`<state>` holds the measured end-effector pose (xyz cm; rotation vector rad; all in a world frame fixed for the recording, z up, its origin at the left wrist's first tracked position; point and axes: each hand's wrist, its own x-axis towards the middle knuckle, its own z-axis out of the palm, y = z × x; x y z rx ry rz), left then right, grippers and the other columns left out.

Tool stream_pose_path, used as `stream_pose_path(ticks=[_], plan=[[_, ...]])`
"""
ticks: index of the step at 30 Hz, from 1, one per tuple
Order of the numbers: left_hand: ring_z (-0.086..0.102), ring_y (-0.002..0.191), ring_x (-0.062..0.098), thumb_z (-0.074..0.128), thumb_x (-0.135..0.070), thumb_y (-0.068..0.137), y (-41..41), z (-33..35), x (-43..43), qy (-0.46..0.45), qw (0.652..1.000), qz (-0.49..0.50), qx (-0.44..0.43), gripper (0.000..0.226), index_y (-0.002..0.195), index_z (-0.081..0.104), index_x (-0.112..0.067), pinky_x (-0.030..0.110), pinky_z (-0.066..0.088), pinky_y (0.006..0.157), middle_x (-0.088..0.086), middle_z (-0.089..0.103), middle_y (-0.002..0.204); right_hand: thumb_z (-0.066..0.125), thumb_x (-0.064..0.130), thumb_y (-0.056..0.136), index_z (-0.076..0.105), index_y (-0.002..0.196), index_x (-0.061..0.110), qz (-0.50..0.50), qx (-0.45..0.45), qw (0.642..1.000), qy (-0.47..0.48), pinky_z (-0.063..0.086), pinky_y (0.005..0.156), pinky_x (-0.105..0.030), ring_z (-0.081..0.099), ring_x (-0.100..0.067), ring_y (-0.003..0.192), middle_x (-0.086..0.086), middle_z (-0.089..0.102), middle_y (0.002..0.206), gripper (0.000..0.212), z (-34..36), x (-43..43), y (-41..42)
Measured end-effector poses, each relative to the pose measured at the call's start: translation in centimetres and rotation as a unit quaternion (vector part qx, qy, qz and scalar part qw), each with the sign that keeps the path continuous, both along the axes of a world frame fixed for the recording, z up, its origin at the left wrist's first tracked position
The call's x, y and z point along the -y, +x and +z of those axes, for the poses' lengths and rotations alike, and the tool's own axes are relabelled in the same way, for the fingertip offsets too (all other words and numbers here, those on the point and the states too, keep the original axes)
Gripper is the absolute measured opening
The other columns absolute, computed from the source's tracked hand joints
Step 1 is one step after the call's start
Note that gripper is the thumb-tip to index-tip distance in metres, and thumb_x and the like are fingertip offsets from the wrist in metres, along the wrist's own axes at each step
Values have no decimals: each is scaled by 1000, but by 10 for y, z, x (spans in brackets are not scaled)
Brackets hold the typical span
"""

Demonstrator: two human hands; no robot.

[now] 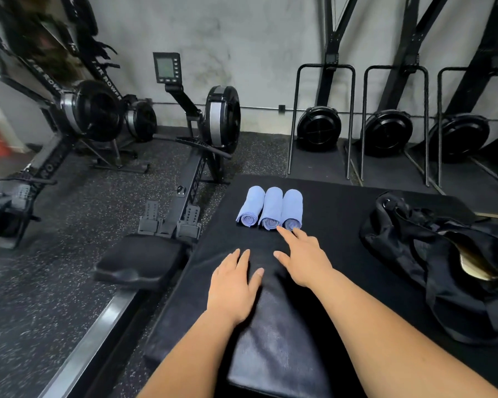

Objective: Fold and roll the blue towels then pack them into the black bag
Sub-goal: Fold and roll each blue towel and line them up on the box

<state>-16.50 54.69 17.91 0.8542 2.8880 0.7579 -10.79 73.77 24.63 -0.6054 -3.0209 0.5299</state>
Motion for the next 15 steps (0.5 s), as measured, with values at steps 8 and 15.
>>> stream_pose_path(ticks=[8,15], plan=[[16,160,19,32,-63,107,33,19,73,-22,999,16,-27,71,167,23,-25,37,18,128,2,22,173,48,56,105,18,162,48,61,3,998,-20,39,115,-50,23,-27,153,5,20,172,65,9,72,27],[19,159,25,31,-64,107,54,23,156,-35,995,74,-49,72,166,25,-24,39,17,129,7,24,172,48,57,105,20,162,49,138,15,990,-5,36,118,-50,23,-29,153,5,22,172,64,13,149,34]])
